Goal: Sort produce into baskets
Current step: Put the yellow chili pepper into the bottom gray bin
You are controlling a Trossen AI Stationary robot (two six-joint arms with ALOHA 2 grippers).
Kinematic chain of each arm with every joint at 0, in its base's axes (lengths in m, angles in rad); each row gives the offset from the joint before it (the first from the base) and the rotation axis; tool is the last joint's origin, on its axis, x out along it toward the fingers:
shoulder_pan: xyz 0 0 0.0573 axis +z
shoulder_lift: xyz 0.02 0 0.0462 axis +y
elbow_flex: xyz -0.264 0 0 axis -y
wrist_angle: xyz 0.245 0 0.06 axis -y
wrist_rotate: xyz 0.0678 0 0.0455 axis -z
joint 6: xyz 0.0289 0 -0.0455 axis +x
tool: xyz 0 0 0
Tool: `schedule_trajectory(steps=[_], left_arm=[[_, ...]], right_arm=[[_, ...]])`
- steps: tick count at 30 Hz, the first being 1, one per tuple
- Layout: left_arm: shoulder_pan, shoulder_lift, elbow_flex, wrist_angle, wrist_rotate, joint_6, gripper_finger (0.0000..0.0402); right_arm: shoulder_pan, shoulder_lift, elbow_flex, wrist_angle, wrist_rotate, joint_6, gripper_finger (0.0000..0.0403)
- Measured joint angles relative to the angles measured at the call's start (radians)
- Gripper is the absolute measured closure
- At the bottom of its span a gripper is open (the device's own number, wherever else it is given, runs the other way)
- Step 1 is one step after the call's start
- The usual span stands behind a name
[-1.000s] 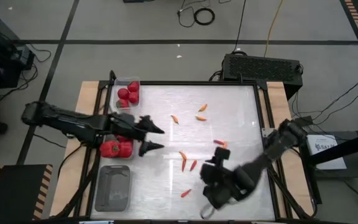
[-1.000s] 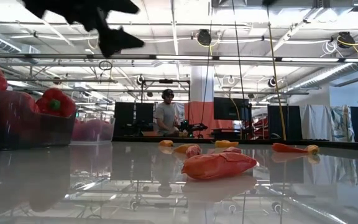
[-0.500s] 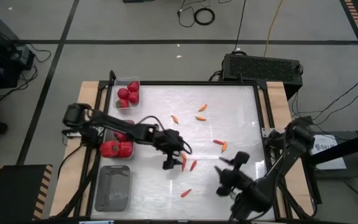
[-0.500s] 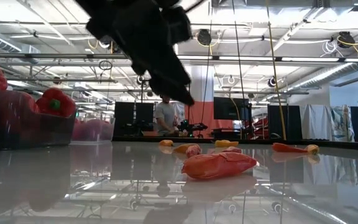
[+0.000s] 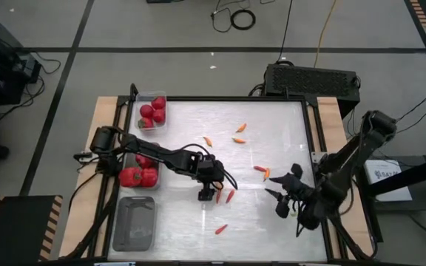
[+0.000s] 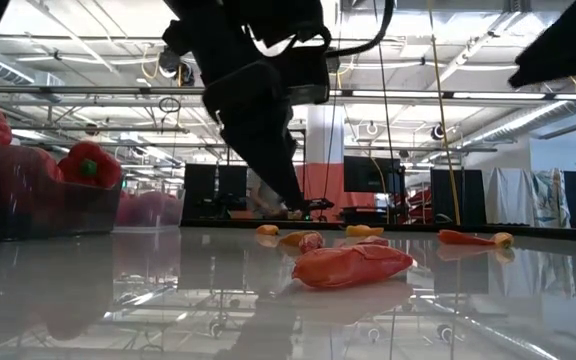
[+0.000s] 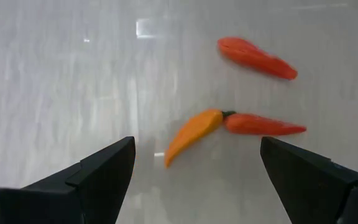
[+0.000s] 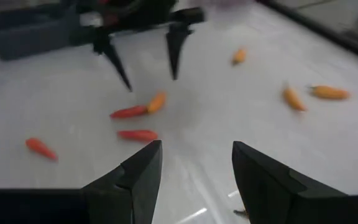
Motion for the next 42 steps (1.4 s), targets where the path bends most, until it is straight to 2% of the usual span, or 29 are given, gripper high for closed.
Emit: schedule_trajectory(steps=[2, 5, 9, 14, 20, 25, 34, 42], left_arm=[[0.002, 0.0, 0.001, 0.003, 0.007, -0.032, 0.0049], [0.001, 0.0, 0.001, 0.001, 0.01, -0.042, 0.0049], [-0.002, 0.0, 0.001, 0.001, 0.016, -0.031, 0.0049], [-0.002, 0.0, 0.001, 0.016, -0.022, 0.017, 0.0049], [0.015, 0.0, -0.006, 0.012, -0.013, 0.092, 0.0049], [0.017, 0.049, -0.006, 0.069, 0.022, 0.171, 0.0057], [0.016, 0.092, -0.006, 0.076, 0.032, 0.192, 0.0144], [0.014, 0.092, -0.005, 0.06, 0.032, 0.19, 0.0257]], right_arm=[[-0.03, -0.04, -0.088, 0.148, -0.044, -0.11, 0.0217], [-0.088, -0.119, -0.199, 0.291, -0.126, -0.184, 0.0228], [-0.16, -0.234, -0.281, 0.373, -0.164, -0.277, 0.025], [-0.244, -0.337, -0.286, 0.445, -0.162, -0.471, 0.0267], [-0.304, -0.364, -0.286, 0.556, -0.171, -0.695, 0.0273], [-0.335, -0.364, -0.286, 0.572, -0.244, -0.733, 0.0273], [-0.345, -0.363, -0.286, 0.581, -0.272, -0.735, 0.0273], [-0.352, -0.363, -0.286, 0.595, -0.269, -0.742, 0.0273]])
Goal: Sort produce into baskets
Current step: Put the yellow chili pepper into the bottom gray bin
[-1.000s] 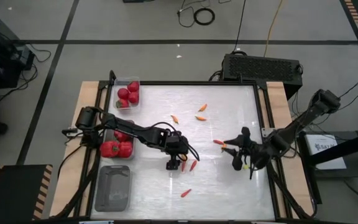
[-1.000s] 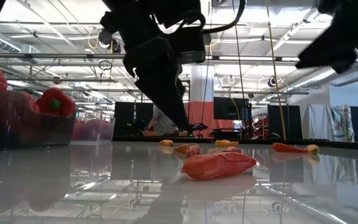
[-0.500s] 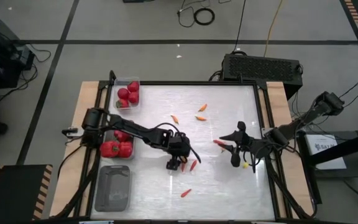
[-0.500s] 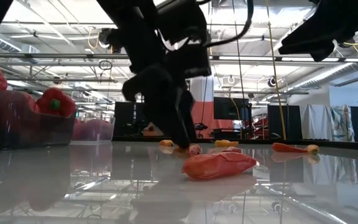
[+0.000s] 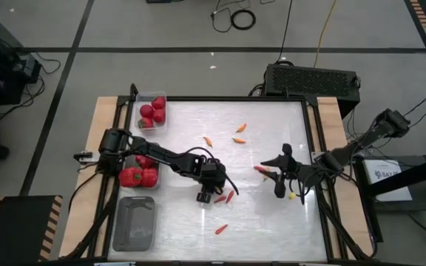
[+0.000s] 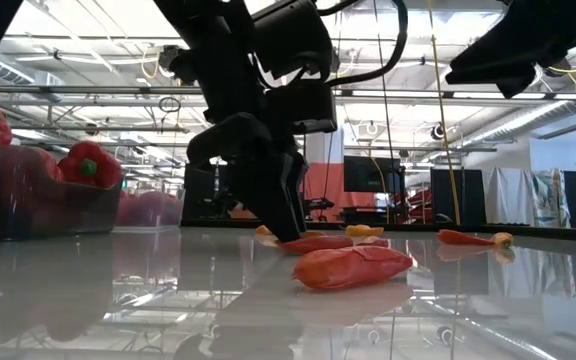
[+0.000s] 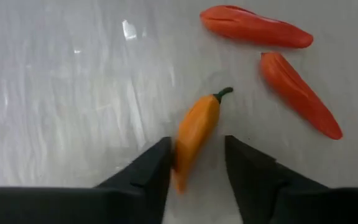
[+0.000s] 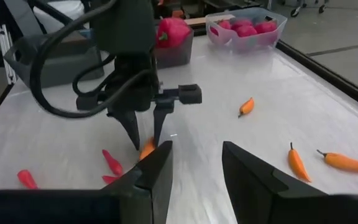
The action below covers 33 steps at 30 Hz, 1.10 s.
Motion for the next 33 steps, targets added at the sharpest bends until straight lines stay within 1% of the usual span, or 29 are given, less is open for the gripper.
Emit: schedule_trajectory(steps=[4, 7, 9, 12, 17, 21, 23, 25, 29, 33], left_arm=[[-0.001, 0.0, 0.0, -0.003, -0.001, -0.026, 0.0322], [-0.003, -0.013, 0.0, -0.012, -0.012, -0.049, 0.0371], [-0.006, -0.027, 0.004, -0.023, -0.013, -0.052, 0.0391], [-0.017, -0.064, 0.021, -0.082, -0.018, -0.083, 0.0386], [-0.071, -0.169, 0.12, -0.337, -0.011, -0.228, 0.0377], [-0.194, -0.278, 0.15, -0.499, 0.008, -0.357, 0.0376], [-0.264, -0.33, 0.15, -0.574, 0.018, -0.45, 0.0376], [-0.338, -0.375, 0.149, -0.648, 0.004, -0.564, 0.0376], [-0.499, -0.431, 0.129, -0.721, -0.05, -0.819, 0.0376], [-0.648, -0.44, 0.116, -0.75, -0.101, -1.002, 0.0376]], right_arm=[[-0.012, 0.0, 0.0, 0.044, -0.001, -0.036, 0.0273], [-0.018, 0.0, 0.0, 0.043, -0.003, -0.056, 0.0273], [-0.021, 0.0, 0.0, 0.04, -0.003, -0.071, 0.0273], [-0.03, 0.0, 0.0, 0.039, -0.004, -0.096, 0.0273], [-0.051, 0.0, 0.0, 0.038, -0.004, -0.142, 0.0273], [-0.071, 0.0, 0.0, 0.038, -0.004, -0.149, 0.0273], [-0.078, 0.001, 0.0, 0.037, -0.003, -0.148, 0.0273], [-0.086, 0.0, 0.0, 0.038, -0.003, -0.148, 0.0273], [-0.099, 0.0, 0.0, 0.044, -0.003, -0.112, 0.0273], [-0.11, 0.0, 0.0, 0.044, -0.003, -0.067, 0.0273]])
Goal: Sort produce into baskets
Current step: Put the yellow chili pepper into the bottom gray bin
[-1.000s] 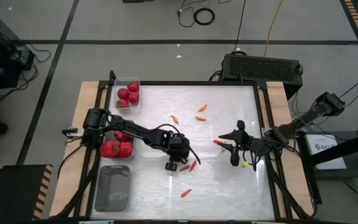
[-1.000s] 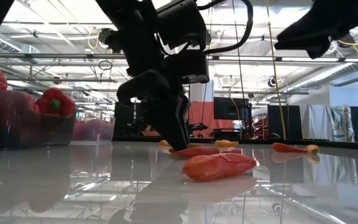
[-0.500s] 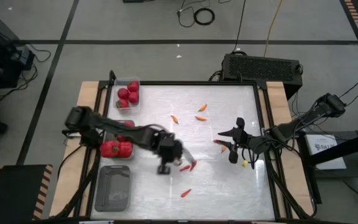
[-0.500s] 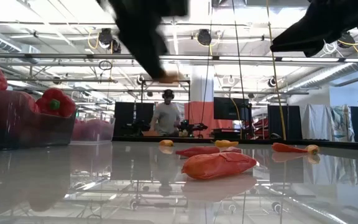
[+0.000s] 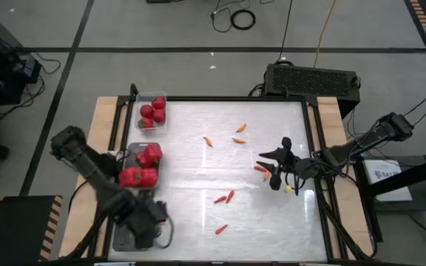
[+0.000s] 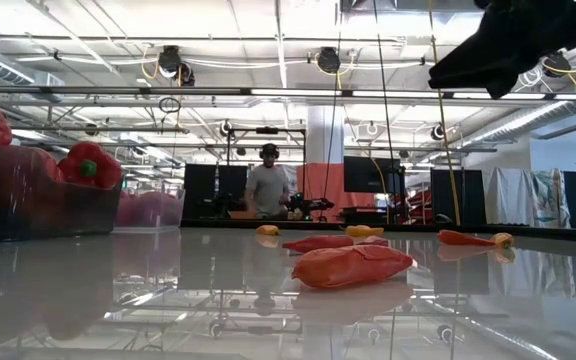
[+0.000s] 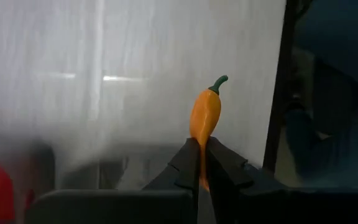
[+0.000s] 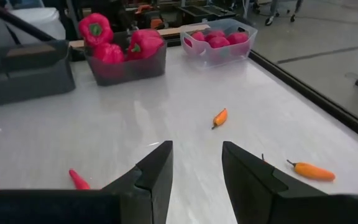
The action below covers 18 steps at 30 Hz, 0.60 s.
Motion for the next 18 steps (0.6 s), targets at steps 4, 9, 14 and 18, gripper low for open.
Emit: schedule_trajectory(steps=[4, 9, 14, 18], left_arm=[[-0.118, 0.0, -0.018, -0.038, -0.07, -0.154, 0.0376], [-0.207, 0.0, -0.068, -0.156, -0.135, -0.348, 0.0376], [-0.248, 0.0, -0.147, -0.147, -0.118, -0.442, 0.0375], [-0.247, 0.001, -0.183, -0.153, -0.058, -0.49, 0.0375]], right_arm=[[-0.013, 0.0, 0.0, 0.001, 0.0, 0.033, 0.0273], [-0.032, 0.0, 0.0, 0.008, 0.003, 0.051, 0.0273], [-0.052, 0.0, 0.0, 0.037, 0.004, 0.032, 0.0273], [-0.062, 0.0, 0.0, 0.047, 0.003, 0.026, 0.0273]])
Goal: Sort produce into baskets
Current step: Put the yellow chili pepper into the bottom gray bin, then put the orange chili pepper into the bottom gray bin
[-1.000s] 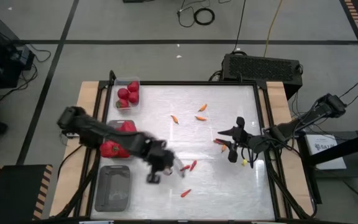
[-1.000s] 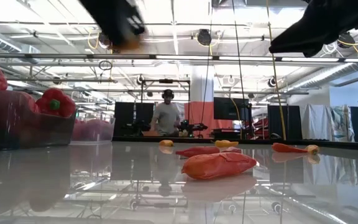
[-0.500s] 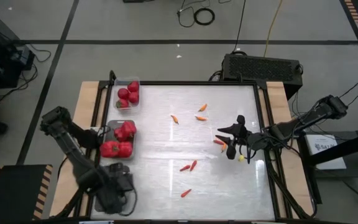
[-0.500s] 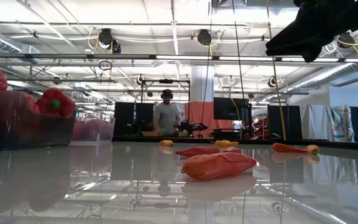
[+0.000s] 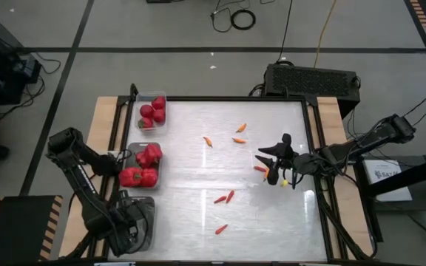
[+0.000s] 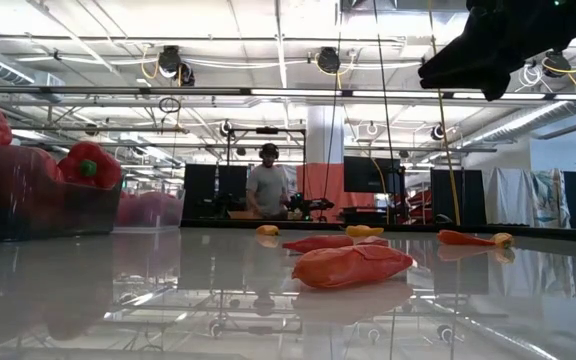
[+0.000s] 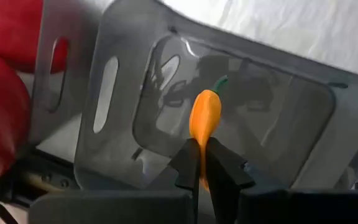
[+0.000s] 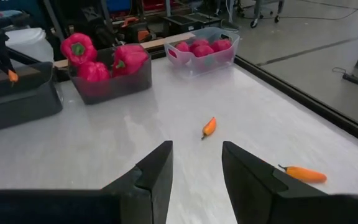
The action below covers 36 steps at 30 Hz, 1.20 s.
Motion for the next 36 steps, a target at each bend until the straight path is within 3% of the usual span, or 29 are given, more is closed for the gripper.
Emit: schedule_trajectory(steps=[9, 15, 24, 27, 33, 36], left_arm=[[0.004, 0.0, -0.009, 0.014, 0.02, -0.025, 0.0367], [0.006, 0.0, -0.009, 0.025, 0.02, -0.021, 0.0312], [0.081, 0.0, -0.009, 0.23, 0.019, 0.181, 0.025], [0.129, 0.0, -0.009, 0.323, 0.017, 0.293, 0.0248], [0.243, 0.0, -0.009, 0.582, 0.016, 0.681, 0.0248], [0.294, 0.0, -0.009, 0.719, -0.057, 0.875, 0.0248]], right_arm=[[-0.013, 0.0, 0.0, 0.0, 0.001, -0.001, 0.0273], [-0.03, 0.001, 0.0, 0.0, 0.002, 0.044, 0.0273], [-0.03, 0.001, 0.0, 0.0, 0.001, 0.148, 0.0273], [-0.03, 0.007, 0.0, -0.001, 0.002, 0.193, 0.0273], [-0.017, 0.074, 0.001, -0.002, -0.004, 0.314, 0.0273], [0.004, 0.131, 0.001, -0.002, -0.005, 0.37, 0.0273]])
